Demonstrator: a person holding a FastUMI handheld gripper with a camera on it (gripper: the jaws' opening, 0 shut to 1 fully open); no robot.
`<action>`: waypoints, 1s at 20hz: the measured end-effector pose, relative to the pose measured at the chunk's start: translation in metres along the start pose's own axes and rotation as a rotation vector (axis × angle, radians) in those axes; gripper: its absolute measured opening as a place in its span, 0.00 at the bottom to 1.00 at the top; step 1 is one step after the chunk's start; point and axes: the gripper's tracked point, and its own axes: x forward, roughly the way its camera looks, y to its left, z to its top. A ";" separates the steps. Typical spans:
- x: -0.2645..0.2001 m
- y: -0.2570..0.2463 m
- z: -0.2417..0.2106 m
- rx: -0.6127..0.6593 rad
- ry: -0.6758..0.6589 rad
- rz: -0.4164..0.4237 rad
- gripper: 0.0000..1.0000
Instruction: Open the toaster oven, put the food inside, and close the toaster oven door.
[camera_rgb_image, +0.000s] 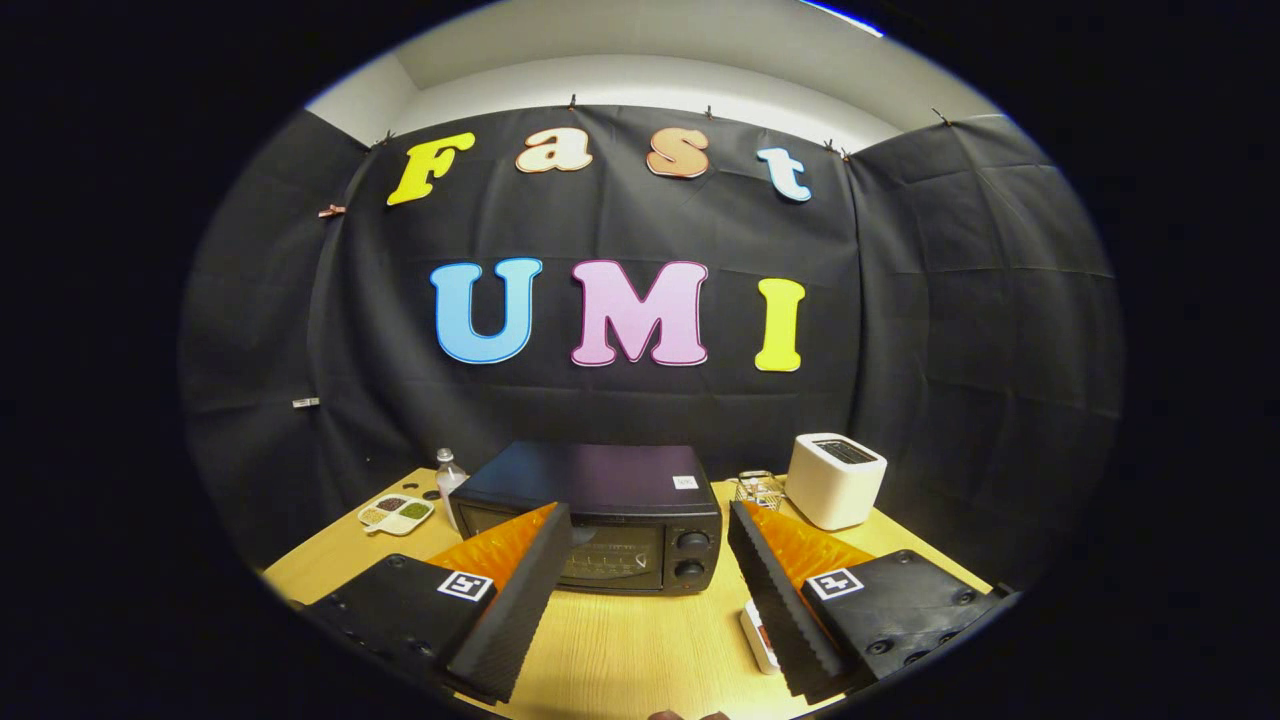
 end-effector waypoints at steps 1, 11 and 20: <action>0.003 0.003 -0.001 -0.002 0.002 0.002 0.97; 0.063 0.038 -0.014 0.015 0.048 -0.015 0.98; 0.127 0.089 -0.071 0.016 0.170 0.018 0.98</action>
